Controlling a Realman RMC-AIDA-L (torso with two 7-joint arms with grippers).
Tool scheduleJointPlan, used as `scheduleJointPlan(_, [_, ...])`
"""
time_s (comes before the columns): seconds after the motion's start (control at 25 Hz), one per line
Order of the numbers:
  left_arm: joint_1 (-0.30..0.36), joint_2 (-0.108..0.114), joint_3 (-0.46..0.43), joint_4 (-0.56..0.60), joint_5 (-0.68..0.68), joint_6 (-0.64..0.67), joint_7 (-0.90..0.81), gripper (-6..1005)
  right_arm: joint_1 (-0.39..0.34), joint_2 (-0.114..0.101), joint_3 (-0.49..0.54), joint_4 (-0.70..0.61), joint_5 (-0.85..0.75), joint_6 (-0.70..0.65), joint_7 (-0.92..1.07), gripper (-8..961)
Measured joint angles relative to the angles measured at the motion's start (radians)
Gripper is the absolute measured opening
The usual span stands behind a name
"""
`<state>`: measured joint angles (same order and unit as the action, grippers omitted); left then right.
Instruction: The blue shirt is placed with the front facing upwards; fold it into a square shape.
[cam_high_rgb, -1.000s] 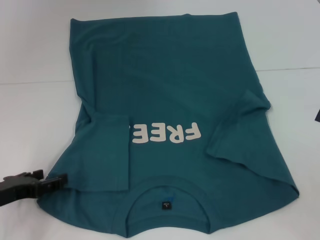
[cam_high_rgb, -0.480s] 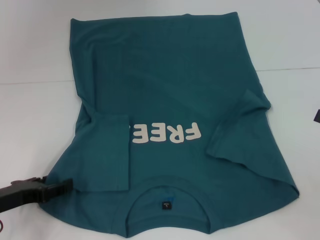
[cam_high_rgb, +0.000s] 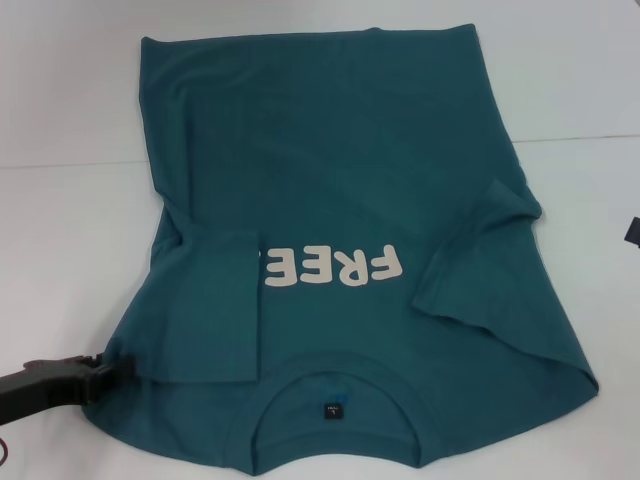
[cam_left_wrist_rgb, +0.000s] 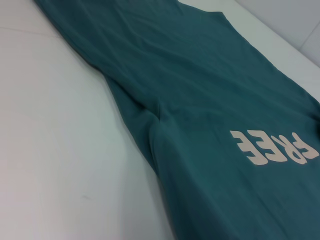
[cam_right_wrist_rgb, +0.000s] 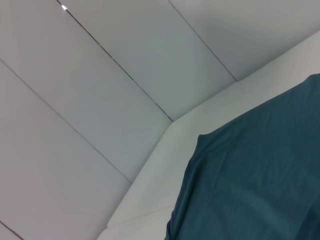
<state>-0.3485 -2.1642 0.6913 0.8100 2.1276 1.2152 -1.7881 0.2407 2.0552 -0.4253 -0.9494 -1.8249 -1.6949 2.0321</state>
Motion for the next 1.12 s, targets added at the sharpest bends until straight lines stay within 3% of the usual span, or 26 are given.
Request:
scheduleJointPlan(0.16, [-0.001,-0.001,-0.002,0.000,-0.002,0.018,0.000,377,0.002,-0.001,0.000,0.000,-0.003,-0.008,0.007,907])
scheduleJointPlan(0.28, [-0.003,-0.001,-0.004,0.005,-0.015,0.046,-0.002,147,-0.001,-0.013,0.005,-0.004,-0.004,-0.037,0.026,908])
scheduleJointPlan(0.52, [-0.008,0.001,-0.003,0.014,-0.027,0.070,-0.004,16,-0.011,-0.061,0.017,-0.034,-0.005,-0.078,0.098,908])
scheduleJointPlan(0.64, [-0.012,0.001,-0.003,0.016,-0.028,0.086,-0.006,16,-0.013,-0.088,0.014,-0.047,-0.050,-0.081,0.144,909])
scheduleJointPlan(0.84, [-0.014,0.001,-0.002,0.031,-0.029,0.104,-0.016,17,0.009,-0.129,0.015,-0.156,-0.260,-0.136,0.272,910])
scheduleJointPlan(0.96, [-0.017,-0.001,-0.002,0.036,-0.030,0.111,-0.025,17,0.027,-0.140,0.018,-0.234,-0.376,-0.159,0.335,910])
scheduleJointPlan(1.12, [-0.028,0.000,0.000,0.041,-0.031,0.110,-0.033,16,0.095,-0.169,0.021,-0.247,-0.492,-0.214,0.418,911])
